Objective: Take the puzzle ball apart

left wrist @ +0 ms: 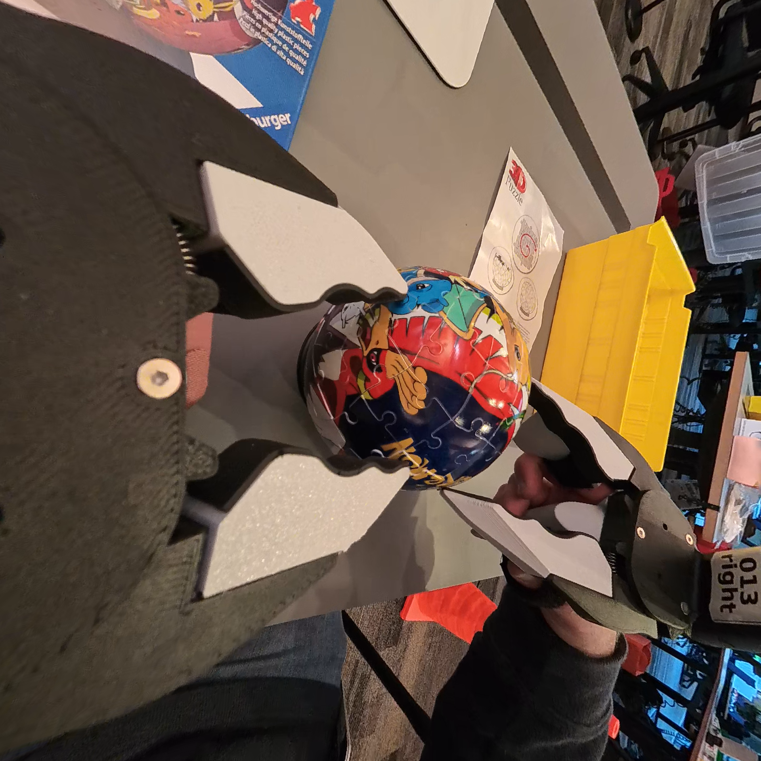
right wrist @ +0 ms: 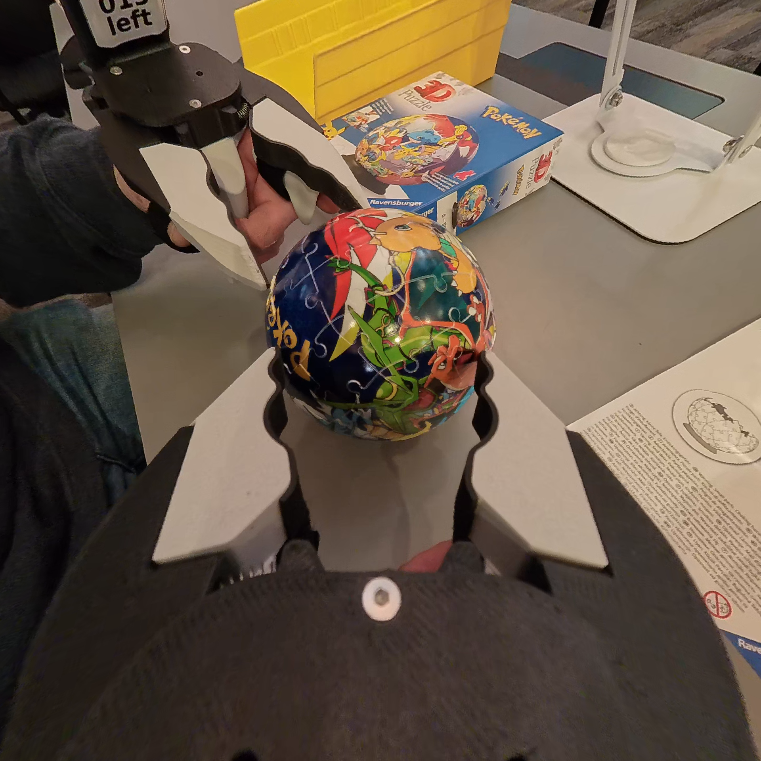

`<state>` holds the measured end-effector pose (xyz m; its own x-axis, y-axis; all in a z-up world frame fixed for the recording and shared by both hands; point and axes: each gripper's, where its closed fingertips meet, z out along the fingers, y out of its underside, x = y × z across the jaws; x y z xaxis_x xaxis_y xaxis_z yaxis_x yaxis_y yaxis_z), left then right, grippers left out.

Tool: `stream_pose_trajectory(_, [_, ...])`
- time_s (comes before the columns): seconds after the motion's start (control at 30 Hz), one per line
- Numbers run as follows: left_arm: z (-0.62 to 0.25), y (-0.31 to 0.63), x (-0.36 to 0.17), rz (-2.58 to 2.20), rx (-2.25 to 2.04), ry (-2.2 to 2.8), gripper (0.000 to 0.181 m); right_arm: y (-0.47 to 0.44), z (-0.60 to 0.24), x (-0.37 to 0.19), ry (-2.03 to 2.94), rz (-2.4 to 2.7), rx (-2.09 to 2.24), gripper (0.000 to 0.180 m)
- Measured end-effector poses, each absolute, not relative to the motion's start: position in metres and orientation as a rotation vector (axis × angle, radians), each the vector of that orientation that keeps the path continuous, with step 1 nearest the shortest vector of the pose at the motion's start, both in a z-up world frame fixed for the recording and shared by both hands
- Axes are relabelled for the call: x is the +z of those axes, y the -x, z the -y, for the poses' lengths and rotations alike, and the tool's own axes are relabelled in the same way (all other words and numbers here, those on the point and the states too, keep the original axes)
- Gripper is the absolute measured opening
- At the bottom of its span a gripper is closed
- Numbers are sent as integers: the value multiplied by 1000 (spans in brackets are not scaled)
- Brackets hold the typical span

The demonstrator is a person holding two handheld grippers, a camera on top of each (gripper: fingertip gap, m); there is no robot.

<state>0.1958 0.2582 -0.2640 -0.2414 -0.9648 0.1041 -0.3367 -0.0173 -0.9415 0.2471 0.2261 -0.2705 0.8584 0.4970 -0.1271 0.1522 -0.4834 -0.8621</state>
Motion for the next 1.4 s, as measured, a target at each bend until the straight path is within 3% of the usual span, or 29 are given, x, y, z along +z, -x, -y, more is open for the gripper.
stream_pose_trajectory(0.57, [-261,-193,-256,-1605,-1276,1373,60,-248,-226,-258,2055,481,418,80])
stream_pose_trajectory(0.77, [-269,-188,-255,-1594,-1259,1396,66,-247,-224,-260,2079,489,430,86])
stream_pose_trajectory(0.87, [-265,-191,-265,-1627,-1246,1425,85,-243,-224,-269,2115,496,467,99])
stream_pose_trajectory(1.4, [-252,-202,-267,-1640,-1174,1317,82,-245,-230,-263,2061,525,372,91])
